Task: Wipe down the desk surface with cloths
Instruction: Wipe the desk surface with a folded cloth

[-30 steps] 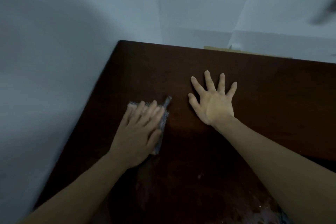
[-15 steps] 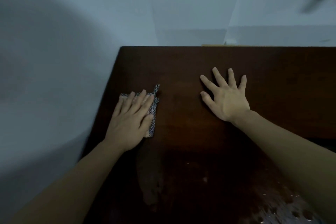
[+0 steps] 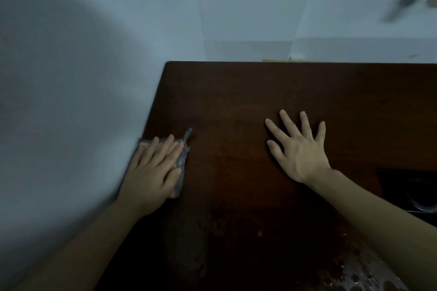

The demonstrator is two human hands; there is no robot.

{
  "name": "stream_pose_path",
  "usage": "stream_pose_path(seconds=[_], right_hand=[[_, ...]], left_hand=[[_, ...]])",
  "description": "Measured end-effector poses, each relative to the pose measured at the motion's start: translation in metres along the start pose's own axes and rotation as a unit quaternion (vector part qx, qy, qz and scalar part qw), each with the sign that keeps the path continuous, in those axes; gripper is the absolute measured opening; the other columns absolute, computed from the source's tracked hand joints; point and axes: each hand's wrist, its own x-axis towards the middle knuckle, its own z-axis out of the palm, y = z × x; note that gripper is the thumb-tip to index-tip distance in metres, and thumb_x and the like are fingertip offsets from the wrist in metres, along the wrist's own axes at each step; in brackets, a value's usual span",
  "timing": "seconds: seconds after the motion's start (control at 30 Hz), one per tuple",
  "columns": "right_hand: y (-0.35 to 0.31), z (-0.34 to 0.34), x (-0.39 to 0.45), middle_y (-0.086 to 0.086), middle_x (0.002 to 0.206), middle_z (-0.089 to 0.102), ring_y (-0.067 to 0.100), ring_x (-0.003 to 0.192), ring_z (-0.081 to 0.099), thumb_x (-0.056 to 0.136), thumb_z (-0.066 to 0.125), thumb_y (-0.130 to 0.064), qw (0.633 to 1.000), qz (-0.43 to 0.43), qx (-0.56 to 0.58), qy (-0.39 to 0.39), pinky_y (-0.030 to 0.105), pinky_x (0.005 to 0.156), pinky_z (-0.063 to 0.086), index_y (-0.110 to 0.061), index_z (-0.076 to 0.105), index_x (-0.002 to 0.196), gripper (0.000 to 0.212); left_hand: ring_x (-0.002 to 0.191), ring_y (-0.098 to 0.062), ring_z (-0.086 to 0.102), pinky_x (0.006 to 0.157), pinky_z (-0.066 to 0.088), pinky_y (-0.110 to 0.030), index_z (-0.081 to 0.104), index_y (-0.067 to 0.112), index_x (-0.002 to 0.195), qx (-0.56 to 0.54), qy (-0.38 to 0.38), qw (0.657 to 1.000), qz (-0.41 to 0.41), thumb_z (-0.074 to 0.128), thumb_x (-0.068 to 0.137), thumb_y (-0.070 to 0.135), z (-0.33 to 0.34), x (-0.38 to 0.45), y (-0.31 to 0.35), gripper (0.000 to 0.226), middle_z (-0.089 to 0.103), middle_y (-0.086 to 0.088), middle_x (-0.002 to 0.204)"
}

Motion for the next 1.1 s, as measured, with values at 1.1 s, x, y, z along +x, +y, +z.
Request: stream_pose_path(seconds=[1.1], right_hand=[[0.005, -0.002, -0.001, -0.005, 0.171, -0.005, 0.036, 0.155, -0.012, 0.095, 0.008, -0.065, 0.999, -0.009, 0.037, -0.008, 0.068, 0.119, -0.006, -0.047, 0.004, 0.159, 0.067]], left_hand=[[0.157, -0.021, 0.005, 0.125, 0.007, -0.048, 0.018, 0.030, 0.161, -0.002, -0.005, 0.992, 0.128, 0.022, 0.106, 0.049, 0.006, -0.033, 0.096, 0.058, 0.016, 0.005, 0.168]])
